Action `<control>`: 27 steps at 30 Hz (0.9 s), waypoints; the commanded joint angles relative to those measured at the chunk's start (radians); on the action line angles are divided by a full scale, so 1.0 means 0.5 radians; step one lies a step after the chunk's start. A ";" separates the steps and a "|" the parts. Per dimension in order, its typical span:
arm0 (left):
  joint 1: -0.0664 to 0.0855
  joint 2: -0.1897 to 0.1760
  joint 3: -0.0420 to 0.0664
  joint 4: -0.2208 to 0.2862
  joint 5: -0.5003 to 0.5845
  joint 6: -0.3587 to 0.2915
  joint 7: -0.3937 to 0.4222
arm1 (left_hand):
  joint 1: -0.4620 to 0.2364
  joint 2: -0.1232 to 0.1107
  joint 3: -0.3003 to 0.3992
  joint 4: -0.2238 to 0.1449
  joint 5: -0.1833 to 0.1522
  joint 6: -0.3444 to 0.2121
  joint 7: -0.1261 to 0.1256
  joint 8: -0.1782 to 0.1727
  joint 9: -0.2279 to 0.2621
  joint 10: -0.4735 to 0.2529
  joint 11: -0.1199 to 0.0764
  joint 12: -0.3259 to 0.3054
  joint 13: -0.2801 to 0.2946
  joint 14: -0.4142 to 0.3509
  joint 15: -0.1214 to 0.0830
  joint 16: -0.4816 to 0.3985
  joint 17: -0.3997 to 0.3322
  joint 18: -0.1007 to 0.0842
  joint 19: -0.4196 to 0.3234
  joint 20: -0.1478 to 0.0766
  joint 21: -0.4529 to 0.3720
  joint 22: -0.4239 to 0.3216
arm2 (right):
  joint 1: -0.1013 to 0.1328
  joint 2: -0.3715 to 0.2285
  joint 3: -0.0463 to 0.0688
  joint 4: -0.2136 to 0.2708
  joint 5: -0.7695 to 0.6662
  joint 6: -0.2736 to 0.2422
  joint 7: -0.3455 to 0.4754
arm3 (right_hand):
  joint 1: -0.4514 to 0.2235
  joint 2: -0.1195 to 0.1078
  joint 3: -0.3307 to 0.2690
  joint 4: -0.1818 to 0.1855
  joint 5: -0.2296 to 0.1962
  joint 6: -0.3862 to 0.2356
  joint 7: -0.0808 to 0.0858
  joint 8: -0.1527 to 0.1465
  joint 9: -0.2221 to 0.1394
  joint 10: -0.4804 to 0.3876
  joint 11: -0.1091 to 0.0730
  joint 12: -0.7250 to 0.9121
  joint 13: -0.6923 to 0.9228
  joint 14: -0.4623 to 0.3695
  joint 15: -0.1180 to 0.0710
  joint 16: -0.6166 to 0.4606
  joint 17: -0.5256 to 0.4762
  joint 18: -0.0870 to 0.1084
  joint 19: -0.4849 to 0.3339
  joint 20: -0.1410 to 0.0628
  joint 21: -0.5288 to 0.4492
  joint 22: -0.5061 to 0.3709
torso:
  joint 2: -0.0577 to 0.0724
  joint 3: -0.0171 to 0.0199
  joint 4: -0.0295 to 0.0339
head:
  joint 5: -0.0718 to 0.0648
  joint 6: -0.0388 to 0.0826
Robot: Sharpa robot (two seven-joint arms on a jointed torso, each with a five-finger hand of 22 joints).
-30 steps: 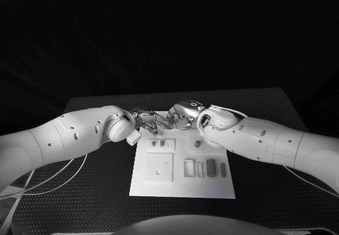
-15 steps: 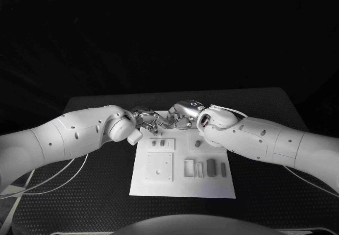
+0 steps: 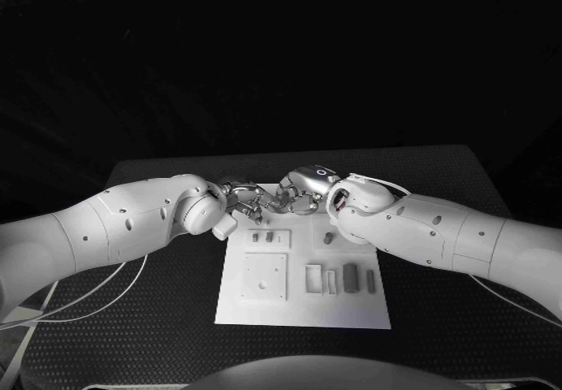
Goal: Assemble the parts on the task board
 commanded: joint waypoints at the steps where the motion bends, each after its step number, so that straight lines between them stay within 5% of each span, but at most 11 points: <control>1: 0.003 0.009 0.001 0.010 0.010 -0.009 0.000 | 0.015 -0.007 -0.003 -0.005 -0.006 0.011 -0.002 0.012 -0.002 0.017 -0.005 -0.007 -0.003 0.015 0.002 -0.004 0.003 0.094 0.014 0.002 -0.012 0.038 | 0.000 0.006 0.001 0.009 0.005 0.018 0.009 | 0.005 -0.011 0.012 0.005 0.004 0.037 0.044 0.005 0.003 0.011 -0.009 -0.002 -0.003 0.001 -0.010 0.014 -0.003 0.014 0.003 -0.007 0.013 0.033 | 0.000 -0.0004 0.000 | 0.001 -0.001; 14: 0.003 0.015 0.001 0.028 -0.022 -0.015 -0.025 | 0.087 -0.023 0.018 -0.037 -0.005 0.059 -0.023 0.044 0.000 0.060 -0.018 -0.012 -0.005 0.034 -0.012 0.008 0.016 0.094 0.037 -0.008 -0.013 0.039 | 0.000 0.013 0.001 0.009 0.005 0.022 0.006 | 0.005 -0.011 0.013 0.005 0.004 0.037 0.045 0.005 0.004 0.012 -0.009 -0.003 -0.004 0.002 -0.010 0.015 -0.005 0.014 0.003 -0.008 0.013 0.032 | 0.001 -0.0019 0.001 | 0.002 -0.005; 27: 0.003 0.013 0.001 0.023 -0.018 -0.087 0.024 | 0.175 0.011 0.086 -0.019 -0.006 0.143 -0.061 0.098 0.010 0.161 -0.055 0.009 0.026 0.082 -0.046 0.016 0.030 0.077 0.073 -0.031 -0.014 0.037 | 0.000 0.011 0.001 0.008 0.015 0.037 0.008 | 0.004 -0.012 0.013 0.005 0.004 0.036 0.045 0.005 0.004 0.012 -0.009 -0.003 -0.004 0.002 -0.010 0.016 -0.007 0.014 0.003 -0.008 0.013 0.032 | 0.000 -0.0012 -0.001 | 0.006 -0.007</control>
